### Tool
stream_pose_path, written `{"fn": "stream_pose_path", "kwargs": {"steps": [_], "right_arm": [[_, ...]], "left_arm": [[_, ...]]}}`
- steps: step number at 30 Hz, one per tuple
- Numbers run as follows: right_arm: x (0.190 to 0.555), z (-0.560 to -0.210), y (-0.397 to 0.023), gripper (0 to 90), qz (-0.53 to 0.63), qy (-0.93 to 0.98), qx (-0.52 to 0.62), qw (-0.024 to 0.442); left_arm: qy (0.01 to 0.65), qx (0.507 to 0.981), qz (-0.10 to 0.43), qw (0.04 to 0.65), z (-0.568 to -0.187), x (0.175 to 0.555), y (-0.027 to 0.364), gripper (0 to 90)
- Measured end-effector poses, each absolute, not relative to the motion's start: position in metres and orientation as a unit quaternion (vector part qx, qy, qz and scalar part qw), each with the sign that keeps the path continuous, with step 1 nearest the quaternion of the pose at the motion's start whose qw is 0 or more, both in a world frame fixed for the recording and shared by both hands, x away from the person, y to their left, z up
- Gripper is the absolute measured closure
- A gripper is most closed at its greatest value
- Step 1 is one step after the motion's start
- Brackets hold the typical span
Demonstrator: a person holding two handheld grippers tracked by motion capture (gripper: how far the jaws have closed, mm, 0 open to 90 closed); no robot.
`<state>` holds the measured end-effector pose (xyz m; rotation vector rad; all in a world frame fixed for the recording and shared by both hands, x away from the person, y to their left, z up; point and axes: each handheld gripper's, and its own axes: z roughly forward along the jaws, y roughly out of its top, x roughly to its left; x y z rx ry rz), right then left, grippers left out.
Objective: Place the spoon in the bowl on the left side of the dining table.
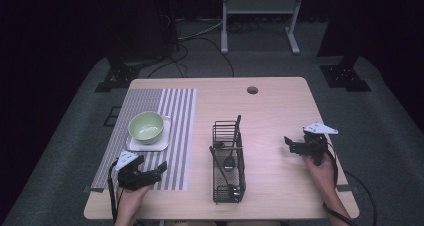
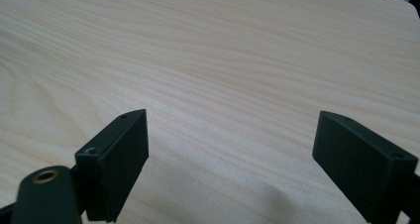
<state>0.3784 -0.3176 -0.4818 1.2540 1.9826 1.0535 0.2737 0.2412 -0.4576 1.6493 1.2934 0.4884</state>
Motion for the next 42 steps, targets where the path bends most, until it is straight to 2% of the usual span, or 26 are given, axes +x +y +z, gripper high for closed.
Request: {"fn": "stream_pose_path", "kwargs": {"steps": [42], "right_arm": [[0.379,-0.482,-0.318,13.1,0.394,0.74,0.469,0.277]], "left_arm": [[0.45,0.694,0.16,0.539,-0.423,0.257,0.191,4.0]]}}
